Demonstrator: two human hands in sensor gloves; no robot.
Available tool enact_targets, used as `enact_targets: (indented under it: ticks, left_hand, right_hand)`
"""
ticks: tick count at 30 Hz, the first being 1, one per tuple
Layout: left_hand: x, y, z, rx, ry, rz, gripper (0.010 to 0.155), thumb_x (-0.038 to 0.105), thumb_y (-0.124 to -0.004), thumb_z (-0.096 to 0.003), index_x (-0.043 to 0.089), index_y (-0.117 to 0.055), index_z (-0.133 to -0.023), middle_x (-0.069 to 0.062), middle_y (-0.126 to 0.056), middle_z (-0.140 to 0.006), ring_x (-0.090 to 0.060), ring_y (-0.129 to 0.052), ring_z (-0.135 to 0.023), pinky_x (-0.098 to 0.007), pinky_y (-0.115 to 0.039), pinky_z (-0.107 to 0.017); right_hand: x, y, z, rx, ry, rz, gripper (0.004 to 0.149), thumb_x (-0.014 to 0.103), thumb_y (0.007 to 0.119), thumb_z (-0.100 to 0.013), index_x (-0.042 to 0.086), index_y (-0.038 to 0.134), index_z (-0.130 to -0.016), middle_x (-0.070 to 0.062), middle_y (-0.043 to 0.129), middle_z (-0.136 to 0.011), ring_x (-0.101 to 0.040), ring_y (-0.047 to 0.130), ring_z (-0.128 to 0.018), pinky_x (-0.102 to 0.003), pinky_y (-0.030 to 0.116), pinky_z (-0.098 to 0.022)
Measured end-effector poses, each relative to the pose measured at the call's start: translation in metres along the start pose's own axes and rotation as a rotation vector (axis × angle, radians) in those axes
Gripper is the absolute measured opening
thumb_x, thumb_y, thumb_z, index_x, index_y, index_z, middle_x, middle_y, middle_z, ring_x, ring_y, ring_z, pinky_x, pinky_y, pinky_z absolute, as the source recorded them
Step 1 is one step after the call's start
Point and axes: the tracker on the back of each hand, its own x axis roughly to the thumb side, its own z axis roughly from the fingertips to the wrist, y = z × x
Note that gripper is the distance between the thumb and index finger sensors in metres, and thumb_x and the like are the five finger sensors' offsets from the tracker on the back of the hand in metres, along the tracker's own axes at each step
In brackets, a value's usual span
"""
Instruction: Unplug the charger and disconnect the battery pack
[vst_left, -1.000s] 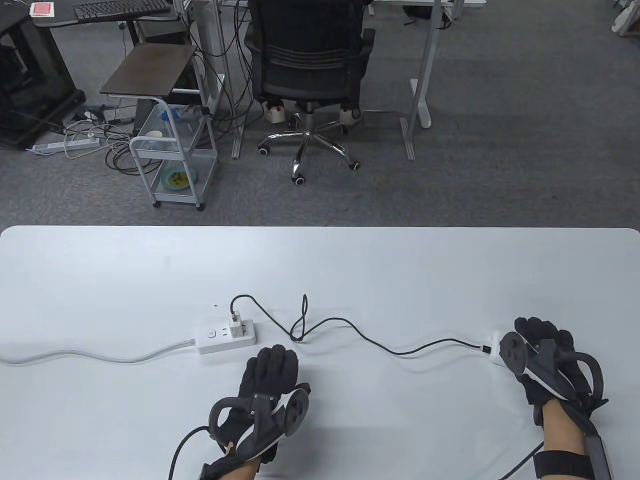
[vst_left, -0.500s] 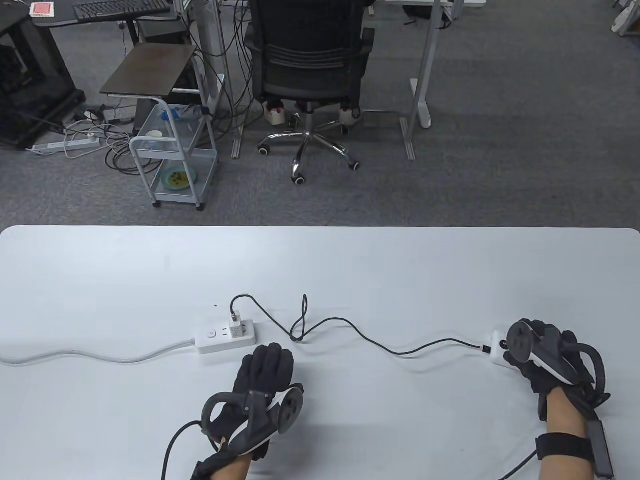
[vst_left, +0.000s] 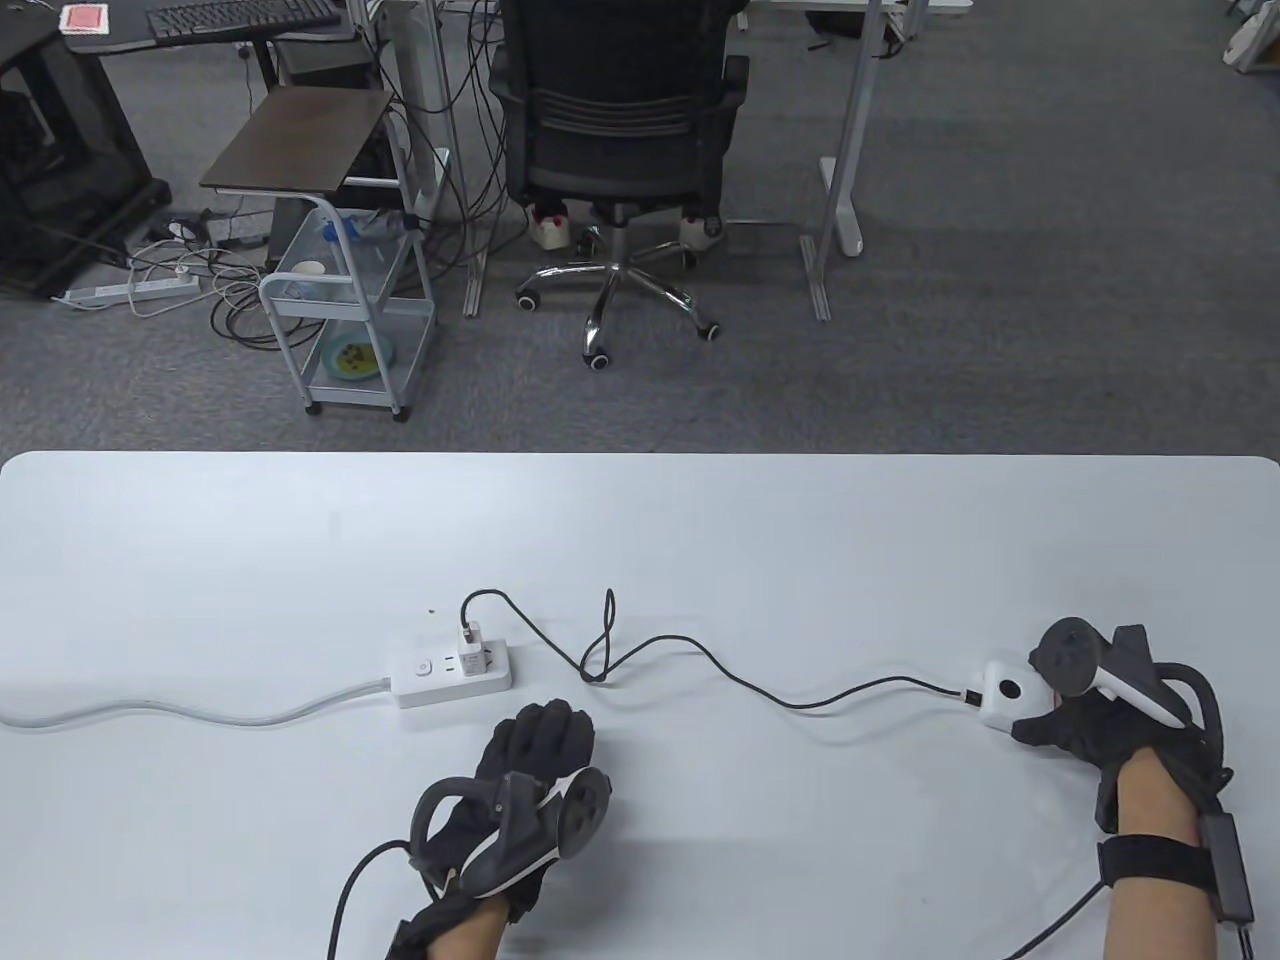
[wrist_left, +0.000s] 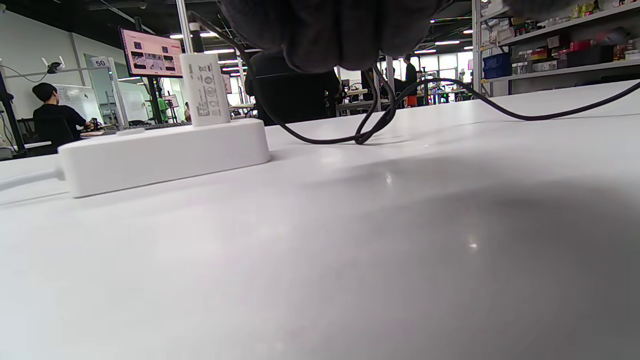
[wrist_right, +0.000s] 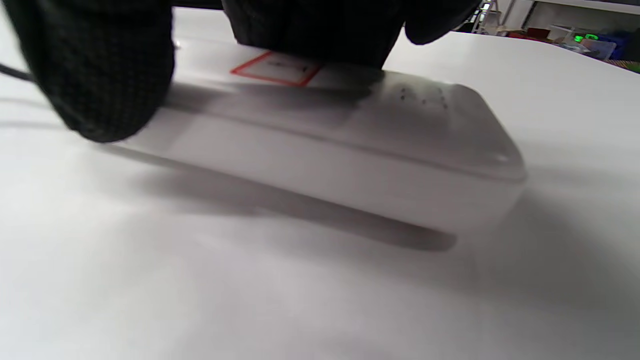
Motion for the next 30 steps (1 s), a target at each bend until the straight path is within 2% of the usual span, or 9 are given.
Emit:
enact_targets:
  ticks: [5, 7, 9, 12, 17, 20, 26, 30]
  left_hand:
    - [0.003, -0.006, -0.001, -0.018, 0.005, -0.068, 0.067, 0.067, -0.064, -0.0483, 0.038, -0.066, -0.109, 0.011, -0.072, -0.118, -0.019, -0.081, -0.111, -0.035, -0.068, -0.086]
    - [0.004, -0.007, 0.0, -0.01, 0.022, -0.157, 0.066, 0.066, -0.063, -0.0486, 0.039, -0.066, -0.108, 0.012, -0.072, -0.118, -0.018, -0.081, -0.111, -0.034, -0.068, -0.086]
    - [0.004, -0.009, 0.0, -0.007, 0.021, -0.161, 0.066, 0.066, -0.063, -0.0481, 0.039, -0.066, -0.108, 0.012, -0.072, -0.117, -0.018, -0.081, -0.111, -0.034, -0.068, -0.086]
    - [0.004, -0.009, 0.0, -0.013, 0.02, -0.151, 0.066, 0.067, -0.063, -0.0482, 0.039, -0.067, -0.108, 0.012, -0.073, -0.117, -0.018, -0.082, -0.11, -0.035, -0.068, -0.086]
    - [0.006, -0.009, -0.001, -0.015, 0.025, -0.147, 0.066, 0.067, -0.064, -0.0481, 0.039, -0.067, -0.108, 0.012, -0.073, -0.117, -0.018, -0.081, -0.111, -0.034, -0.068, -0.086]
    - [0.007, -0.007, 0.0, -0.009, 0.023, -0.147, 0.066, 0.067, -0.064, -0.048, 0.039, -0.066, -0.108, 0.012, -0.073, -0.117, -0.018, -0.081, -0.111, -0.034, -0.068, -0.086]
    - [0.007, -0.004, 0.005, 0.012, 0.009, -0.149, 0.067, 0.067, -0.064, -0.048, 0.039, -0.065, -0.108, 0.012, -0.072, -0.117, -0.018, -0.081, -0.111, -0.034, -0.067, -0.086]
    - [0.004, -0.004, 0.002, 0.017, 0.021, -0.128, 0.067, 0.067, -0.064, -0.0479, 0.039, -0.065, -0.108, 0.011, -0.071, -0.117, -0.018, -0.081, -0.111, -0.034, -0.067, -0.086]
  right_hand:
    - [-0.001, 0.001, -0.004, 0.05, -0.027, 0.018, 0.077, 0.06, 0.08, -0.041, 0.033, 0.05, -0.106, -0.002, 0.058, -0.115, -0.028, 0.067, -0.1, -0.048, 0.06, -0.075]
    - [0.002, 0.003, -0.007, 0.072, -0.033, 0.109, 0.079, 0.06, 0.081, -0.041, 0.036, 0.044, -0.106, -0.002, 0.056, -0.116, -0.027, 0.067, -0.1, -0.048, 0.061, -0.075]
    - [0.007, 0.006, -0.01, 0.071, -0.033, 0.176, 0.086, 0.063, 0.081, -0.038, 0.036, 0.038, -0.107, -0.004, 0.054, -0.117, -0.028, 0.067, -0.101, -0.046, 0.062, -0.075]
    - [0.003, 0.008, -0.01, 0.082, -0.04, 0.107, 0.088, 0.061, 0.082, -0.038, 0.035, 0.037, -0.108, -0.006, 0.051, -0.118, -0.031, 0.064, -0.103, -0.045, 0.062, -0.074]
    - [-0.003, 0.012, -0.004, -0.007, -0.096, 0.004, 0.085, 0.058, 0.085, -0.037, 0.032, 0.043, -0.107, -0.006, 0.054, -0.116, -0.033, 0.063, -0.102, -0.046, 0.066, -0.071]
    - [-0.002, 0.014, 0.0, -0.071, -0.145, -0.024, 0.09, 0.056, 0.089, -0.036, 0.019, 0.049, -0.108, -0.019, 0.061, -0.113, -0.043, 0.069, -0.095, -0.05, 0.072, -0.067]
    - [0.013, 0.011, 0.001, -0.089, -0.179, 0.027, 0.098, 0.057, 0.088, -0.034, 0.015, 0.043, -0.11, -0.026, 0.059, -0.111, -0.047, 0.069, -0.091, -0.052, 0.074, -0.065]
    - [0.031, -0.001, 0.004, -0.14, -0.226, 0.098, 0.105, 0.062, 0.086, -0.03, 0.014, 0.038, -0.11, -0.028, 0.057, -0.11, -0.05, 0.069, -0.088, -0.054, 0.074, -0.063]
